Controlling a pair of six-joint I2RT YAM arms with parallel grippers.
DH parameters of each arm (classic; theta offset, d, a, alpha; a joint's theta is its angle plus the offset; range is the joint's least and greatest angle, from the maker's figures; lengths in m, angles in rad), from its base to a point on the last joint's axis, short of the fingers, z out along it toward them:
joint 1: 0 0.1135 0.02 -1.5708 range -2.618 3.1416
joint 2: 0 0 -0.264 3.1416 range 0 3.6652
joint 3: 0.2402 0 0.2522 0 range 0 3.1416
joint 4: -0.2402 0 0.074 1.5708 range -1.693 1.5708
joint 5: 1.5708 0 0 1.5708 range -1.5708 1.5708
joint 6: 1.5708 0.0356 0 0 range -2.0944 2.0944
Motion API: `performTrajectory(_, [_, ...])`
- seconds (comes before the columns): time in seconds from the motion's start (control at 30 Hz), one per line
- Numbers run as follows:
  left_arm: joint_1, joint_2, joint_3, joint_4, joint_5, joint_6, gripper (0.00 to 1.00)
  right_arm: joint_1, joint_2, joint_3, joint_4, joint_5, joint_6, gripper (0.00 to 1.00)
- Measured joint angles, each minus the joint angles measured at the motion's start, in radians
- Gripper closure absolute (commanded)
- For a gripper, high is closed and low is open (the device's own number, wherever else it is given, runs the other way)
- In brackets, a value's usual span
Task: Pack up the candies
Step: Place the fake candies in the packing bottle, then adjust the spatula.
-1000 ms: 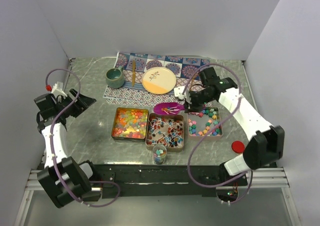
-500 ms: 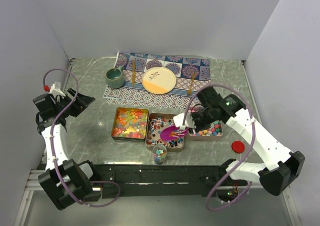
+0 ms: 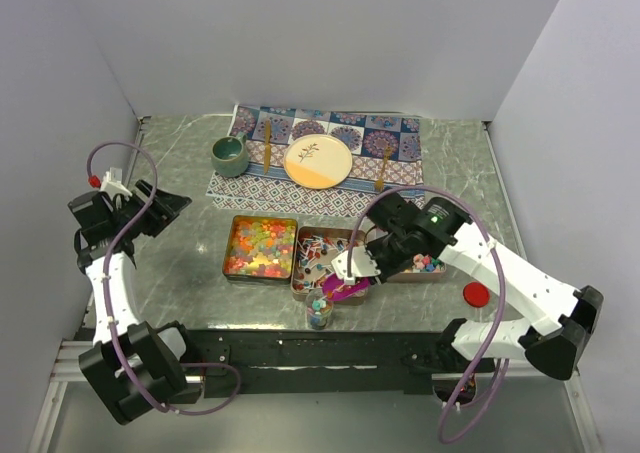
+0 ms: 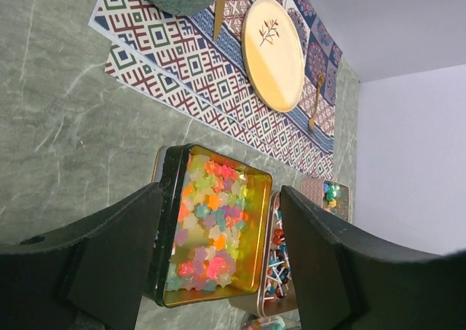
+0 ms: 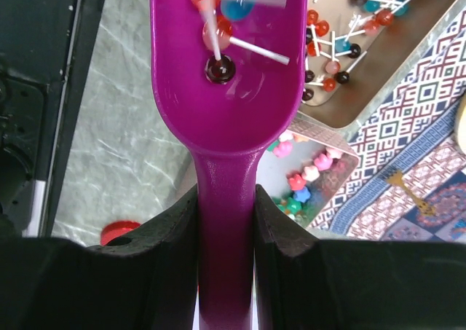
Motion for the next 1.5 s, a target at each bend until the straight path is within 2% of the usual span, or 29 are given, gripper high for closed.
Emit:
performTrajectory(0.43, [0.000,-0.020,-0.023,0.008,0.019,-0.013,0.29,0.145,0.058,0.064,-0.045,0.174,0.062,1.00])
performTrajectory(0.8, [0.000,-0.020,-0.023,0.047,0.039,-0.058,0.28,0.188,0.115,0.127,-0.060,0.294,0.101,1.00])
performTrajectory(0.9, [-0.008,-0.020,-0.023,0.058,0.069,-0.084,0.37,0.188,0.122,0.169,-0.066,0.325,0.101,1.00])
performTrajectory(0.93, [-0.016,-0.022,-0.023,0.064,0.083,-0.089,0.47,0.188,0.125,0.190,-0.067,0.332,0.102,1.00])
performTrajectory(1.0, [-0.045,-0.029,-0.023,0.076,0.119,-0.096,0.61,0.188,0.137,0.232,-0.068,0.336,0.109,1.00])
performTrajectory(1.03, [-0.064,-0.035,-0.023,0.086,0.140,-0.100,0.78,0.188,0.145,0.255,-0.068,0.335,0.113,1.00])
performTrajectory(1.07, [-0.087,-0.043,-0.023,0.097,0.162,-0.107,0.87,0.187,0.153,0.270,-0.067,0.335,0.116,1.00])
performTrajectory(1.13, [-0.131,-0.058,-0.021,0.118,0.204,-0.119,0.99,0.182,0.176,0.298,-0.065,0.328,0.128,1.00])
performTrajectory(1.3, [-0.270,-0.101,-0.006,0.184,0.276,-0.142,0.99,0.155,0.293,0.370,-0.043,0.275,0.193,1.00])
performTrajectory(1.5, [-0.402,-0.100,-0.006,0.272,0.310,-0.173,0.99,0.102,0.553,0.625,0.008,0.226,0.306,1.00])
